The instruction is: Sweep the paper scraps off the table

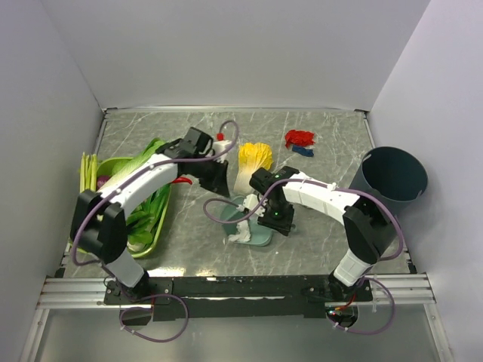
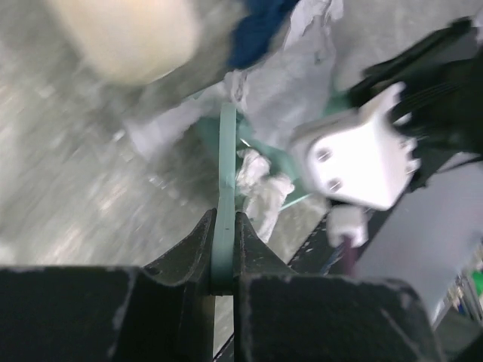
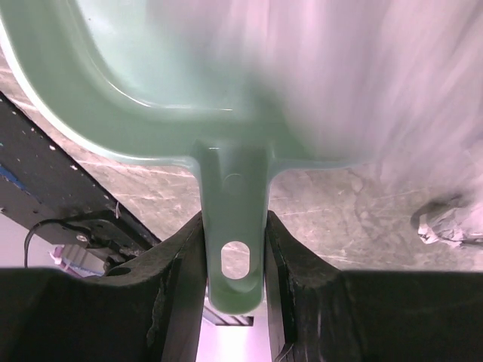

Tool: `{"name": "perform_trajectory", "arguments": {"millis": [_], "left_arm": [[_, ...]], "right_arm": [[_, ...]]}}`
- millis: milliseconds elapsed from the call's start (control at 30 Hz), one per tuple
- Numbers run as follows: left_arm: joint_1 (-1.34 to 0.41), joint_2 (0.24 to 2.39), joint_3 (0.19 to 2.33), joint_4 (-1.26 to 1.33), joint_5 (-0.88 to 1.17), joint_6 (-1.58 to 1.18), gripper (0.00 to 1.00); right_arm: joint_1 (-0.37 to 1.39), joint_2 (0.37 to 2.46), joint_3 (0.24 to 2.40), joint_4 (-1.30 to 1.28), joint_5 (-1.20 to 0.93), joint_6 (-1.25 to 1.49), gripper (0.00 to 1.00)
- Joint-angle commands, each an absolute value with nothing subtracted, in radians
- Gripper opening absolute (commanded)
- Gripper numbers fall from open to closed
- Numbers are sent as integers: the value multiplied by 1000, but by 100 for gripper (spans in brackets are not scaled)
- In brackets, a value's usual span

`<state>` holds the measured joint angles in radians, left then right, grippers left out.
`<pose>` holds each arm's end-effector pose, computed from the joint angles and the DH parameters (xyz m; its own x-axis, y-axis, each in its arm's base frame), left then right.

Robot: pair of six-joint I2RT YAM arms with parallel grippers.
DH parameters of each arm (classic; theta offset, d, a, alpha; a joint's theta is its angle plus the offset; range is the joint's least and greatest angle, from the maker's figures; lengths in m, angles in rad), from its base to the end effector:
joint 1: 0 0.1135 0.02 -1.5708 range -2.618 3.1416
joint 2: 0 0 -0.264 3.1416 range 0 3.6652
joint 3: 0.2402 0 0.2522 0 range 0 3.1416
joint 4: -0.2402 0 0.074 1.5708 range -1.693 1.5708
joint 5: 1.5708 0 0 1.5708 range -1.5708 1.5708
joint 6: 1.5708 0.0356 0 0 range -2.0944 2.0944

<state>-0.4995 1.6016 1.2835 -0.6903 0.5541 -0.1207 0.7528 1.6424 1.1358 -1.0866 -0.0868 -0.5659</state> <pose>0.2852 -0.1770 0.2695 -0.8159 0.3286 -0.4757 0.5594 0.6564 -0.5061 0.2020 0.1935 0.2010 -0.2514 -0.9675 -0.0276 -0.9649 0.2483 0.0852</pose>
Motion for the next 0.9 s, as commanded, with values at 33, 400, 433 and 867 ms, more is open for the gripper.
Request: {"name": "perform_trajectory", "arguments": {"millis": [33,400,433,867], "left_arm": [[-517,1658,1410,-713,635,-92,1],[-503,1523,1416,-723,577,-42,1],[-499,1514,1414,-721,590,-37,1],[-414,1467,1437,-714,510,11,1]], "right_arm": [[755,1602,1135,-1062,-45,-545,0],[749,1388,916,-895,-64,-568,0],[747,1369,904,-878,-61,-571,0],[729,1398,877,-813,-90,-560,0]]}}
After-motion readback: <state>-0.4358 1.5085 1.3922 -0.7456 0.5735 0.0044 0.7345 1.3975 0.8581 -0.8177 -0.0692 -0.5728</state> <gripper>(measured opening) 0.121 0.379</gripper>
